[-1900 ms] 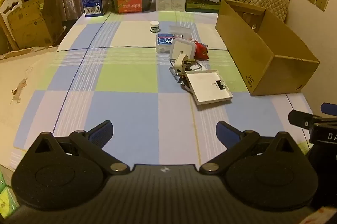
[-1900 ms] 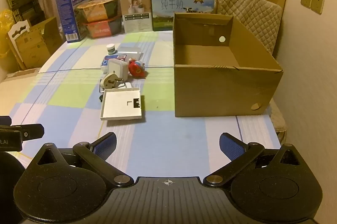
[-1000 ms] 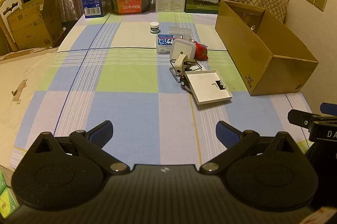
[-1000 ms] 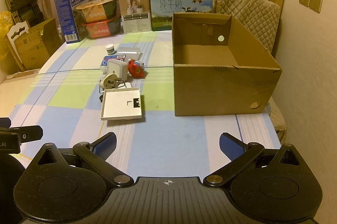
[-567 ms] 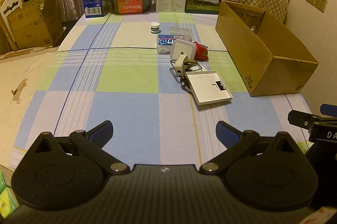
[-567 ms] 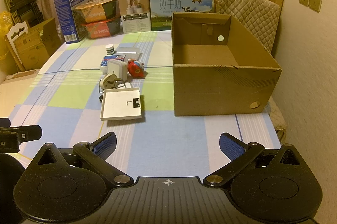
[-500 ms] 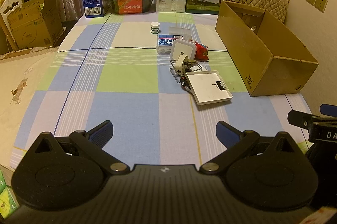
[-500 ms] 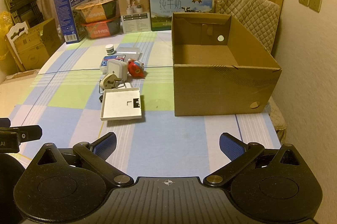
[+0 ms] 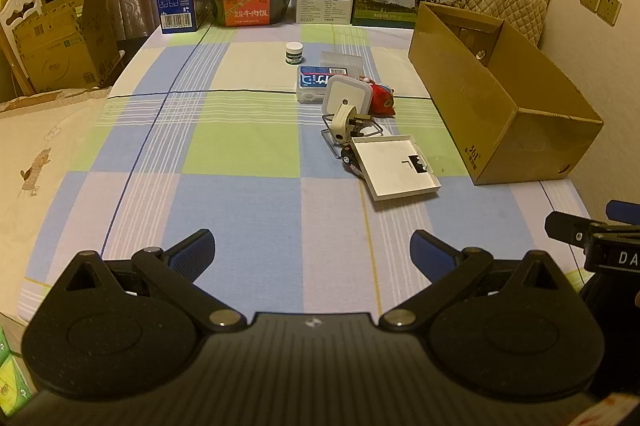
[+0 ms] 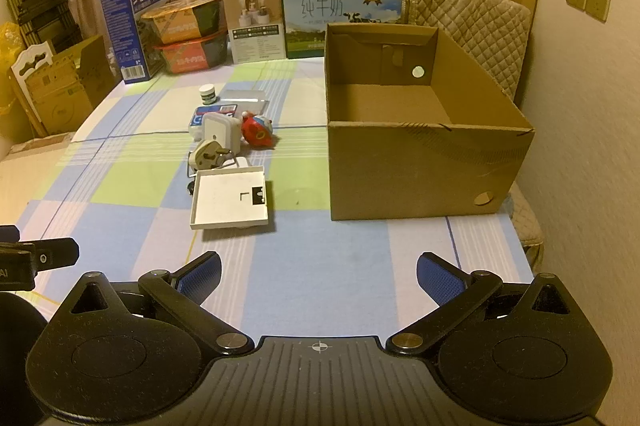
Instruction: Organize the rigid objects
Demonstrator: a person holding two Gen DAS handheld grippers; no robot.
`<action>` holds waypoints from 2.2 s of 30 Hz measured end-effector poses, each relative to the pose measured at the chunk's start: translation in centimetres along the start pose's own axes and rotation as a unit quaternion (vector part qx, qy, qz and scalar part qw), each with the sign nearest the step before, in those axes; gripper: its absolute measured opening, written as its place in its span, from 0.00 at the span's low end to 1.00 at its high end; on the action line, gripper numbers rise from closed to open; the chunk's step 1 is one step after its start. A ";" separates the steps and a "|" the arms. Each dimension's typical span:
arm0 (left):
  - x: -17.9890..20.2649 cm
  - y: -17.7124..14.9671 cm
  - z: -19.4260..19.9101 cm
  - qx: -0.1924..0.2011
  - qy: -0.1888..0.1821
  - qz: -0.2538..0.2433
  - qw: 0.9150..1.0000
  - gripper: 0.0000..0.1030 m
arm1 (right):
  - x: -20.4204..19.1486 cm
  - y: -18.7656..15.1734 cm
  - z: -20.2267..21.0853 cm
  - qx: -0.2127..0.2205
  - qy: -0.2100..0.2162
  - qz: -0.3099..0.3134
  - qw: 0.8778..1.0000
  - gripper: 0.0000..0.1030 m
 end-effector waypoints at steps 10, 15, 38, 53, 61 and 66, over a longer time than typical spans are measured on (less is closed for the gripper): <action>0.1 0.0 0.1 0.000 -0.001 0.002 1.000 0.99 | 0.1 0.0 -0.1 0.000 0.000 -0.001 1.000 0.98; 0.1 0.0 0.2 0.002 -0.001 0.003 1.000 0.99 | 0.1 0.1 -0.1 0.001 0.001 -0.002 1.000 0.98; -3.7 2.6 -4.0 -0.002 0.004 0.012 1.000 0.99 | -3.5 1.4 -3.8 0.001 0.047 0.025 0.999 0.98; -5.4 5.7 -10.4 -0.009 0.006 -0.008 1.000 0.99 | -6.2 3.1 -12.1 -0.017 0.084 0.030 0.996 0.98; -5.3 6.3 -13.4 -0.011 0.003 -0.035 0.999 0.99 | -6.9 3.6 -15.7 -0.025 0.085 0.036 0.995 0.98; -6.0 6.3 -14.5 -0.015 0.004 -0.031 0.999 0.99 | -7.2 3.6 -17.6 -0.030 0.087 0.036 0.995 0.98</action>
Point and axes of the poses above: each gripper's, at about its wrist camera, not at the fingertips, and z roughly against the way its jaws point, x to its right, y to its top, the point moved 5 cm from there along -z, roughly the way its jaws point
